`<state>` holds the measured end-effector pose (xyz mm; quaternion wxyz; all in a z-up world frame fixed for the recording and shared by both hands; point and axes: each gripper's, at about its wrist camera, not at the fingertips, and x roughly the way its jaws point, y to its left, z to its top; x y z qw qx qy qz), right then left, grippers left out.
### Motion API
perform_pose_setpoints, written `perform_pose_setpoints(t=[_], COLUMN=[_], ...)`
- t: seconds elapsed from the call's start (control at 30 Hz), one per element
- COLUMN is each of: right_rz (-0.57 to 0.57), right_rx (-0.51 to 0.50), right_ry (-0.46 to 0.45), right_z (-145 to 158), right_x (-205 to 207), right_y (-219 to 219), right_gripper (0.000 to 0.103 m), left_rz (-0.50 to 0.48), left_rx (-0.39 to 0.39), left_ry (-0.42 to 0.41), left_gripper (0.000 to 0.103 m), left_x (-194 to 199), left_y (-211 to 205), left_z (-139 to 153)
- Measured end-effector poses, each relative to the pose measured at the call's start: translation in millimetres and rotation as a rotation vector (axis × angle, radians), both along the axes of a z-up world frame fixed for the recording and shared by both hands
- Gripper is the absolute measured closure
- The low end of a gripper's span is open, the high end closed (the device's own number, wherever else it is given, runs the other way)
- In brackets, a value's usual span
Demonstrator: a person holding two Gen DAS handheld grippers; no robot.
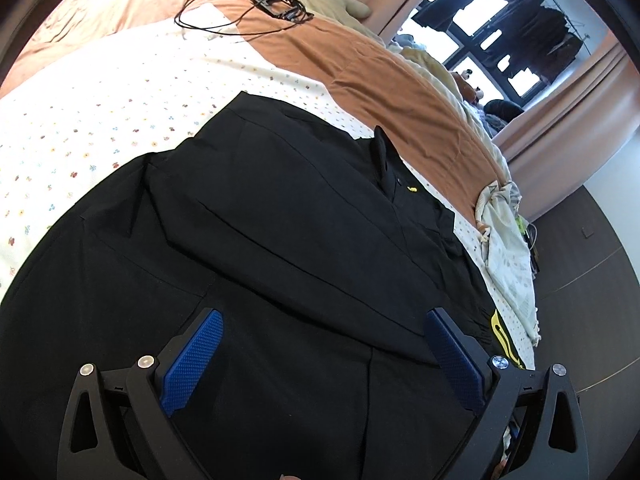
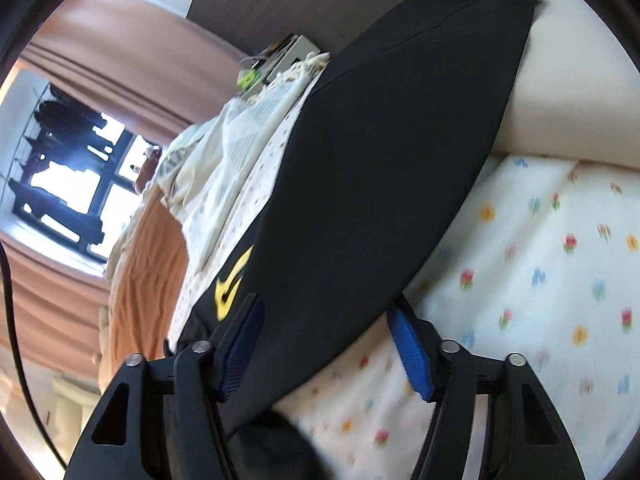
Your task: Fold large clothes
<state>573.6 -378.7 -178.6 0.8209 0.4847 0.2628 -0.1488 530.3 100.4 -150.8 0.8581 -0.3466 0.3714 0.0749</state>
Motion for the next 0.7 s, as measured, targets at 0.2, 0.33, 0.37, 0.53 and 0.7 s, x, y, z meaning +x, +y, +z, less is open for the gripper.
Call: perform_pose_setpoints(t=[0.2,0.33,0.37,0.53,0.7], right_rz=[0.0,0.066,0.09,0.207,0.328], right_rx=[0.015,-0.1,-0.117,-0.17,-0.192], right_ry=[-0.104,-0.207,-0.229,-0.306,-0.359], right_z=[11,57,67,97,112], right_x=[-8,-10,-11,-8,3], right_y=[-9,15,22,57,94], right_gripper=[0.098,0.098,0.098,0.098,0.098], left_rz=[-0.011,-0.017,-0.015,-0.009,0.002], left_rx=[-0.001,-0.008,-0.011,-0.034,-0.065], left_ry=[-0.013,-0.016,-0.019,-0.037,-0.052], left_gripper=[0.002,0.002,0.002,0.002,0.002], left_x=[0,-1,-1,-3,-5], left_y=[-2,-3,-2,3,10], left_z=[4,6,7,11,12])
